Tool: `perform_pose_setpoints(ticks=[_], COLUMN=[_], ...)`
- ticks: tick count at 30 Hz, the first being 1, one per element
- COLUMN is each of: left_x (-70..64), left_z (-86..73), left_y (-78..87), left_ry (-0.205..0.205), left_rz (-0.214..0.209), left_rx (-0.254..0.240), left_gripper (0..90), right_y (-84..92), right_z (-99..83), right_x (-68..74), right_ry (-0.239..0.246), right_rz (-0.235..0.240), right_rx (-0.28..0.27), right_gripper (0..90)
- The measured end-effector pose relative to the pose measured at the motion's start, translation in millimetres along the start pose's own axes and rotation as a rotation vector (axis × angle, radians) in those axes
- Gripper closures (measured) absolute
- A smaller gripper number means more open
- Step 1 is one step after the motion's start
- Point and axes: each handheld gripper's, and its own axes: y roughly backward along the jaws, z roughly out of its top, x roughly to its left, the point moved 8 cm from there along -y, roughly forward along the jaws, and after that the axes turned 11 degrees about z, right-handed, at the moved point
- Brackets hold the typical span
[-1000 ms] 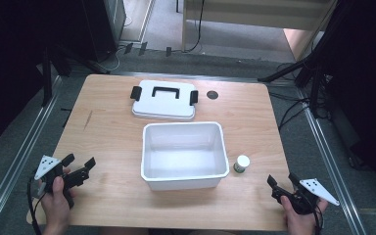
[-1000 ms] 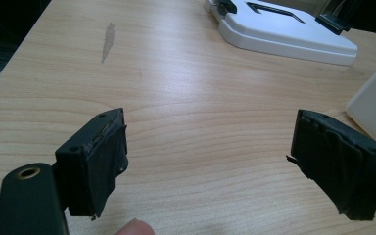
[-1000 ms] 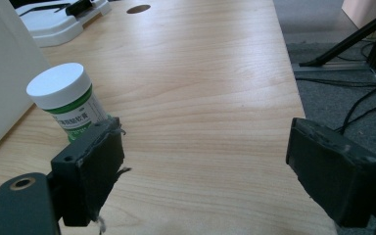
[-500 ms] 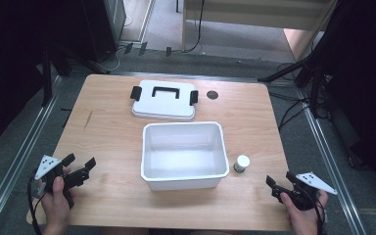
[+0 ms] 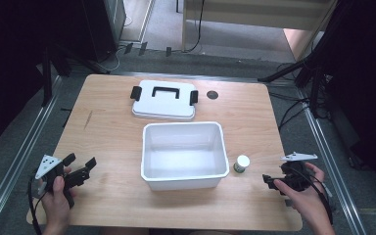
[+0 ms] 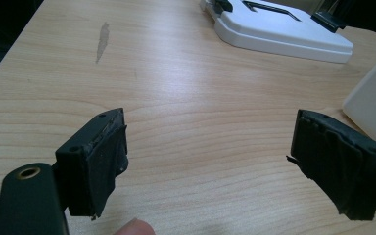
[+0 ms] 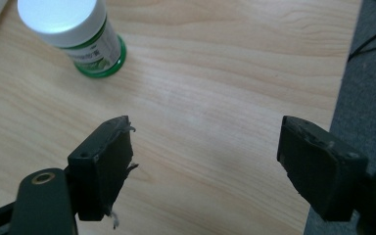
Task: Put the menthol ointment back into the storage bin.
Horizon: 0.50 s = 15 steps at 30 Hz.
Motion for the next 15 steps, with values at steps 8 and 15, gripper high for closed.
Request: perform_pose_setpoints(ticks=[8, 15], left_x=[0.0, 0.0], left_z=[-0.1, -0.1], left_y=[-0.3, -0.3], left_ry=[0.001, 0.000], left_rz=[-0.002, -0.003], left_rx=[0.003, 0.004], left_gripper=[14.7, 14.7], right_y=[-4.3, -13.0], right_z=[13.5, 19.3], right_x=[8.9, 20.8], right_ry=[0.043, 0.084], right_rz=[0.017, 0.041], right_rx=[0.203, 0.341], right_gripper=[22.2, 23.8])
